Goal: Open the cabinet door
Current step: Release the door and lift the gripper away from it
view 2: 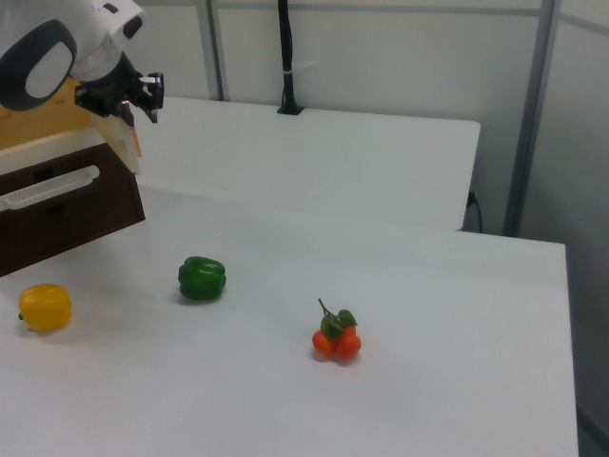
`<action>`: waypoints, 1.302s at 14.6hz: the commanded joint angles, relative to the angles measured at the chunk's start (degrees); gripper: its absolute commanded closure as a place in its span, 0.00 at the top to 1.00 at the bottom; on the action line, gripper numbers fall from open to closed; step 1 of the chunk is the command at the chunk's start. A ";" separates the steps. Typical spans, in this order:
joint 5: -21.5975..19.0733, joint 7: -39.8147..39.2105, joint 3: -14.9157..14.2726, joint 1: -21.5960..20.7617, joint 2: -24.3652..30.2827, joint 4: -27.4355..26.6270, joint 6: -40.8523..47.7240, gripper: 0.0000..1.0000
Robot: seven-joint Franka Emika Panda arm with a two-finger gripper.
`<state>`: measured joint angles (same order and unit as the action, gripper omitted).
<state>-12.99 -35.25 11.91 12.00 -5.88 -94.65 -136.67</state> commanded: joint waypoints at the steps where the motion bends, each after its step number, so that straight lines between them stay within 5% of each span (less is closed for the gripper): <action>1: 0.24 1.59 -1.19 -0.84 -0.54 1.22 -3.24 0.43; 5: 0.15 1.67 -1.98 -0.49 -0.45 1.31 -3.69 0.51; 6: 0.07 1.76 -2.16 -0.49 -0.19 1.31 -3.60 0.61; 7: 0.15 1.59 -2.68 -0.49 0.33 1.31 -3.43 0.95; 8: 0.33 1.50 -2.86 -0.40 0.60 1.22 -3.16 1.00; 13: 0.33 2.54 -4.70 -0.31 4.46 0.43 6.65 1.00; 19: 1.12 17.56 -7.69 -0.66 10.61 0.61 25.99 1.00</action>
<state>-12.98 -25.94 5.45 12.00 0.60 -92.95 -119.25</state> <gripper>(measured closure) 0.000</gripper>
